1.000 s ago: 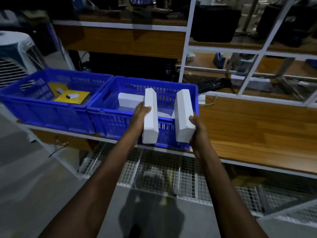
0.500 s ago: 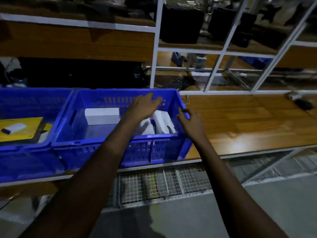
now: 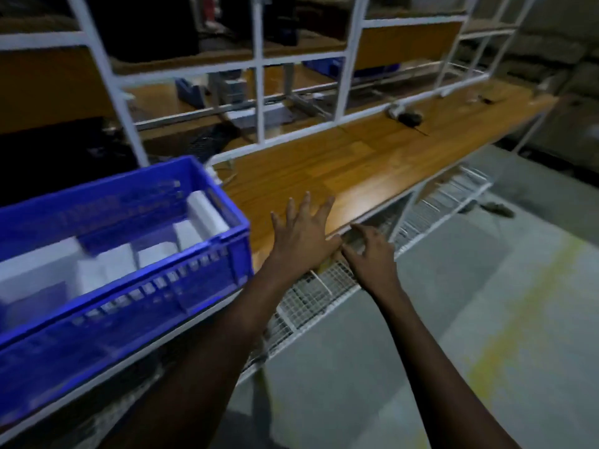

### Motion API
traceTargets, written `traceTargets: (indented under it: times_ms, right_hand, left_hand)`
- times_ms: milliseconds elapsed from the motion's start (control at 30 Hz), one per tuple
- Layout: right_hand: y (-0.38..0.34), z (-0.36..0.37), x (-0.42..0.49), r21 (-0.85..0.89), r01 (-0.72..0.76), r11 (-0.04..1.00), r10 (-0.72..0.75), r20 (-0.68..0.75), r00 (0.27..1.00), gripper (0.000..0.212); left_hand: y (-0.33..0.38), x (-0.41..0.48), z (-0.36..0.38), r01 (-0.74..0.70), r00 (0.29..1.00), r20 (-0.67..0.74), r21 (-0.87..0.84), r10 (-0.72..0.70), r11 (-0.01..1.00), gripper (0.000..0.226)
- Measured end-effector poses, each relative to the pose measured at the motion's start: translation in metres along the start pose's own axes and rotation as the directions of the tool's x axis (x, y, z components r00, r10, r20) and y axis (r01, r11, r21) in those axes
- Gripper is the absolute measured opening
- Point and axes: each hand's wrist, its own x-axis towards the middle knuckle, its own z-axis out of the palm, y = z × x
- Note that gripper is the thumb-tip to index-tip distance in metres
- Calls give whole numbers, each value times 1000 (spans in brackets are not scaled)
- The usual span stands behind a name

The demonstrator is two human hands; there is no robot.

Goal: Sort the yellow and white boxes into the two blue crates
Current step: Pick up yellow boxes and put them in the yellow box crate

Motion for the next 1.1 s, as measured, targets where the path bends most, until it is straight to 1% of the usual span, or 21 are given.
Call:
traceTargets:
  times_ms: [133, 167, 233, 300, 367, 500, 633, 700, 767, 833, 1000, 1067, 1100]
  right_hand:
    - [80, -57, -32, 36, -164, 986, 166, -74, 983, 80]
    - [103, -71, -42, 31, -199, 979, 201, -76, 977, 80]
    - [152, -99, -64, 11, -273, 962, 273, -72, 959, 70]
    - [201, -124, -89, 19, -347, 938, 348, -84, 934, 66]
    - [245, -148, -120, 34, -415, 909, 417, -87, 905, 67]
    - [322, -187, -185, 62, -549, 833, 553, -76, 830, 67]
    - [386, -223, -244, 102, -655, 749, 663, -107, 741, 69]
    - [415, -241, -271, 139, -698, 702, 712, -130, 690, 69]
    - [438, -257, -292, 172, -720, 672, 741, -154, 654, 69]
    - [460, -272, -312, 215, -750, 625, 781, -178, 599, 69]
    - [512, -302, -363, 335, -792, 511, 858, -251, 448, 69]
    - [533, -314, -384, 401, -797, 452, 890, -259, 375, 66]
    - [545, -320, -394, 464, -782, 416, 909, -253, 333, 64]
  left_hand:
    - [84, 9, 51, -114, 987, 120, 32, 109, 993, 81]
    - [109, 8, 66, -152, 980, 138, 54, 143, 987, 82]
    - [162, 3, 98, -214, 965, 171, 67, 200, 975, 83]
    - [212, -4, 134, -264, 943, 219, 36, 250, 964, 81]
    - [260, -14, 169, -318, 914, 268, 9, 304, 948, 81]
    - [345, -38, 232, -408, 846, 384, 19, 370, 913, 82]
    - [424, -67, 278, -489, 759, 481, -25, 439, 872, 81]
    - [460, -81, 296, -536, 713, 508, -49, 483, 843, 80]
    - [490, -91, 310, -587, 668, 521, -71, 531, 807, 79]
    - [517, -100, 325, -631, 615, 545, -94, 570, 770, 78]
    - [588, -119, 373, -727, 453, 606, -174, 654, 664, 77]
    - [620, -125, 394, -756, 373, 629, -220, 682, 616, 75]
    - [636, -128, 405, -767, 328, 636, -253, 698, 590, 74]
